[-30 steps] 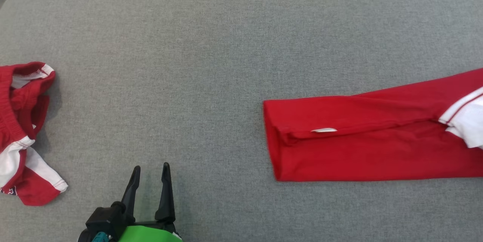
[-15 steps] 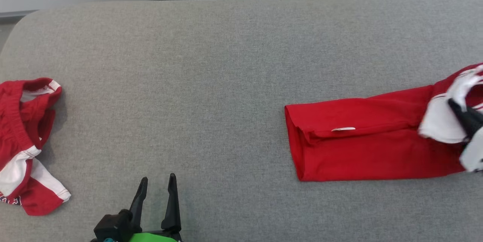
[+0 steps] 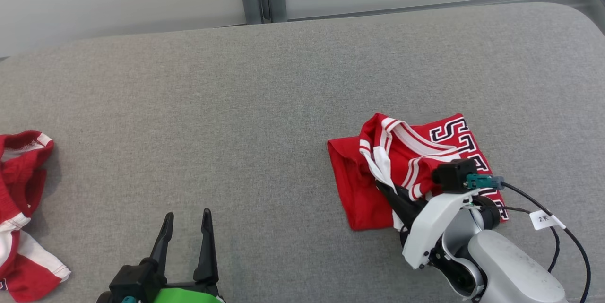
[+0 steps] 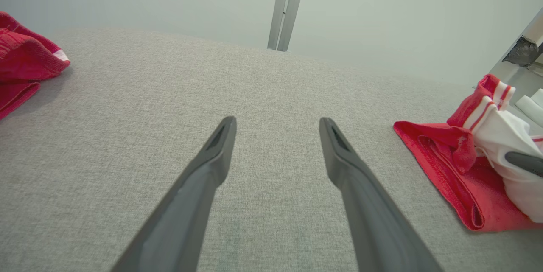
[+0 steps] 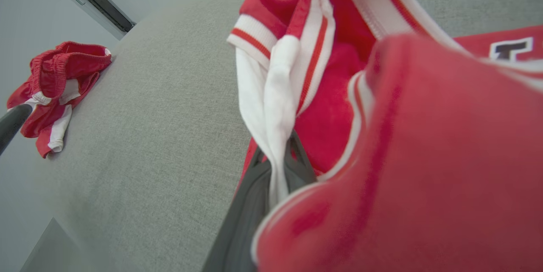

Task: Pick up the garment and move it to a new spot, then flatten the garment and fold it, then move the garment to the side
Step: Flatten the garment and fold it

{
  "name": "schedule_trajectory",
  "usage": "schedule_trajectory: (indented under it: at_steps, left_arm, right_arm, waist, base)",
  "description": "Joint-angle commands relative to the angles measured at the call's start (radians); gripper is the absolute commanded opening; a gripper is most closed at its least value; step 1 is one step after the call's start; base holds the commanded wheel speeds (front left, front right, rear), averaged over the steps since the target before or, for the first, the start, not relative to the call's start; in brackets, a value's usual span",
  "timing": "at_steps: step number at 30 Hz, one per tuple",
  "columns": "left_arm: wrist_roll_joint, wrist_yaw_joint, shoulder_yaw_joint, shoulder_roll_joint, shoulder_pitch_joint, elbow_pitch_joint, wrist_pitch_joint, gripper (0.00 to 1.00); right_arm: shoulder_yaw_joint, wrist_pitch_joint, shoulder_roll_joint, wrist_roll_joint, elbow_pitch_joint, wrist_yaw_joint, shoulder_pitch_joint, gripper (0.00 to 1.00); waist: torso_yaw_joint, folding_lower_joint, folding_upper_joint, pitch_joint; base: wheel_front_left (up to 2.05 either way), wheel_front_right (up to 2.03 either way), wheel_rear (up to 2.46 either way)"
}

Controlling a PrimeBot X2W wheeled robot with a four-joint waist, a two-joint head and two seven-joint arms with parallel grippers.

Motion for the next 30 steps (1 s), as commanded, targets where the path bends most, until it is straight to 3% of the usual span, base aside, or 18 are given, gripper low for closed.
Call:
schedule_trajectory:
  at_steps: [1,12,13,14,24,28,30]
  left_arm:
    - [0.002,-0.003,0.01,0.003,0.015,-0.002,0.0,1.0]
    - [-0.019,0.001,-0.008,0.003,0.029,0.011,0.0,1.0]
    - [-0.02,0.001,-0.008,0.003,0.029,0.011,0.0,1.0]
    - [-0.02,0.001,-0.008,0.003,0.029,0.012,0.0,1.0]
    - [-0.027,0.001,0.018,0.003,0.062,0.015,0.0,1.0]
    - [-0.029,0.005,0.033,0.003,0.081,0.012,0.0,1.0]
    - [-0.029,0.006,0.04,0.002,0.088,0.01,0.0,1.0]
  right_arm:
    - [0.004,-0.012,0.011,-0.019,0.013,0.0,-0.019,0.0]
    - [0.014,-0.053,0.072,-0.09,0.087,0.0,-0.058,0.02]
    - [0.009,-0.063,0.073,-0.103,0.091,0.0,-0.058,0.42]
    - [0.01,-0.07,0.076,-0.115,0.093,0.0,-0.056,0.97]
    - [-0.004,-0.29,0.048,-0.202,-0.104,0.0,0.087,1.0]
    - [-0.116,-0.324,0.005,-0.317,-0.192,-0.001,0.172,1.0]
    - [-0.204,-0.324,0.017,-0.385,-0.249,-0.001,0.227,1.0]
  waist:
    - [-0.001,0.0,0.0,-0.004]
    - [0.007,0.0,0.0,-0.014]
    - [0.009,0.0,0.0,-0.015]
    - [0.01,0.0,0.0,-0.016]
    - [0.011,0.0,0.0,-0.063]
    - [0.001,0.0,0.0,-0.094]
    - [-0.004,0.0,0.0,-0.104]
  base:
    - [0.0,0.0,0.0]
    - [0.0,0.0,0.0]
    - [0.0,0.0,0.0]
    - [0.0,0.0,0.0]
    - [0.0,0.0,0.0]
    - [0.0,0.0,0.0]
    - [0.0,0.0,0.0]
